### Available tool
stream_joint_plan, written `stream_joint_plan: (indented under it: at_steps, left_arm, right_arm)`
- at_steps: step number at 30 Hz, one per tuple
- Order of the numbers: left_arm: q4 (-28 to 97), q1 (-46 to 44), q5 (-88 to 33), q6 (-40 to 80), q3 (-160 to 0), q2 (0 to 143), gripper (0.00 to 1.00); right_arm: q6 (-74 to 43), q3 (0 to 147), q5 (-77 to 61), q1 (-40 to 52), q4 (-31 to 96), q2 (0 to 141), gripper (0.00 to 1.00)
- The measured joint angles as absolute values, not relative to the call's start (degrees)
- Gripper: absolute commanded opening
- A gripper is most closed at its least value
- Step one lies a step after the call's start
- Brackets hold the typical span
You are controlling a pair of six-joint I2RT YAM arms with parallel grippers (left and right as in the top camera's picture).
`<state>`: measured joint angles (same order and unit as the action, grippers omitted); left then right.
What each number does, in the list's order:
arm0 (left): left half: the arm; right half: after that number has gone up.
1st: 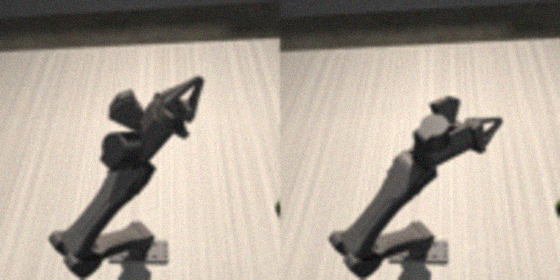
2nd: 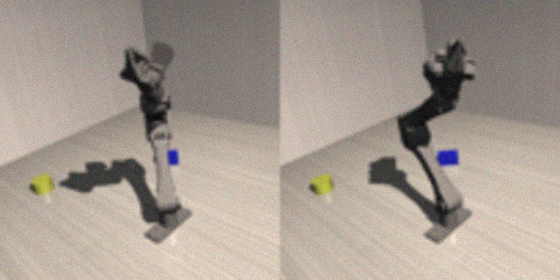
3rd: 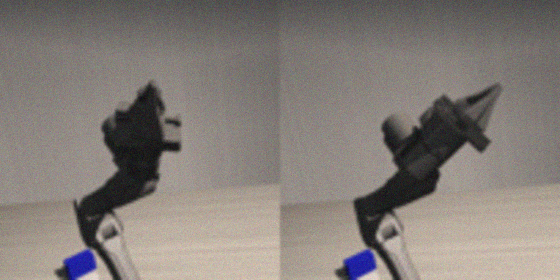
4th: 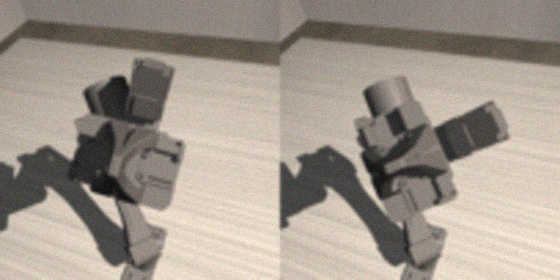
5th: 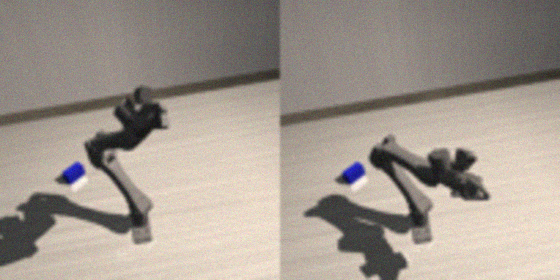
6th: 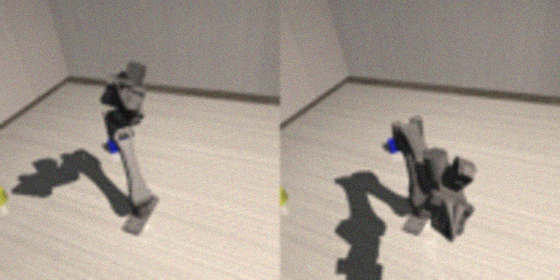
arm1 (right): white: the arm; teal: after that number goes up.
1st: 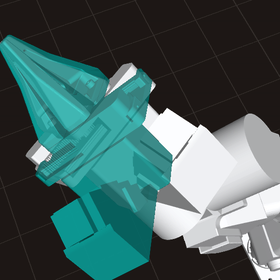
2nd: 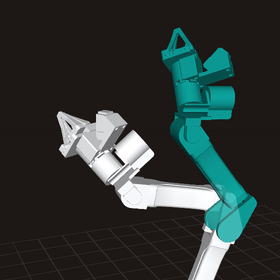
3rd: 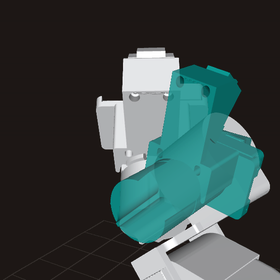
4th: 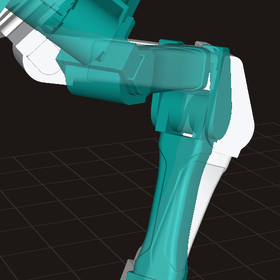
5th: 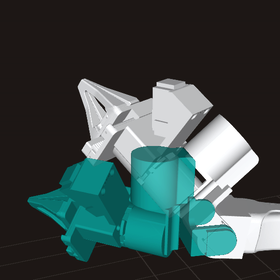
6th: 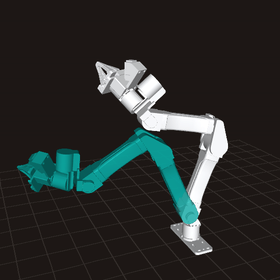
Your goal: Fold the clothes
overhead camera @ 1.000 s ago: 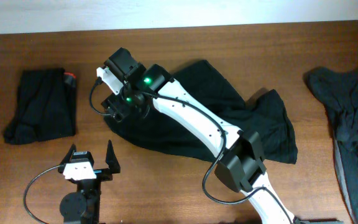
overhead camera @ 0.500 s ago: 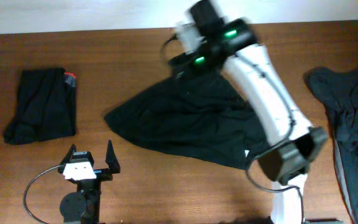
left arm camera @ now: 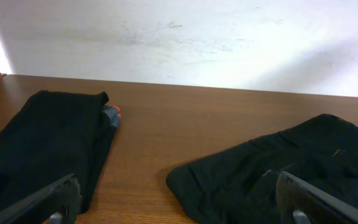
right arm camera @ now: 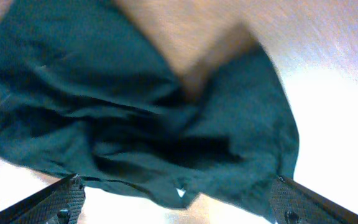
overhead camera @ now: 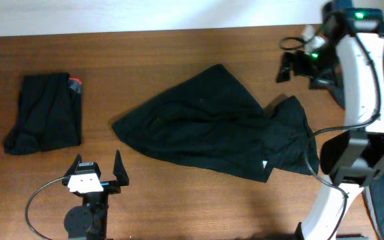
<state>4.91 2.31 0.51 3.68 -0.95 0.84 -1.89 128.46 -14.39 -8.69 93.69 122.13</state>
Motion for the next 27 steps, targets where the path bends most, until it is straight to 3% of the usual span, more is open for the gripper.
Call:
stream_joint_plan:
  at_steps: [8,27]
  left_arm:
    - [4.89,2.31,0.49,3.68,-0.95,0.84,0.99]
    - [4.89,2.31,0.49,3.68,-0.95,0.84,0.99]
  right_arm:
    - [-2.92,112.64,-18.22,-15.68,89.84,122.26,0.99]
    - [3.55,102.08,-24.36,-8.95,86.91,122.85,0.99]
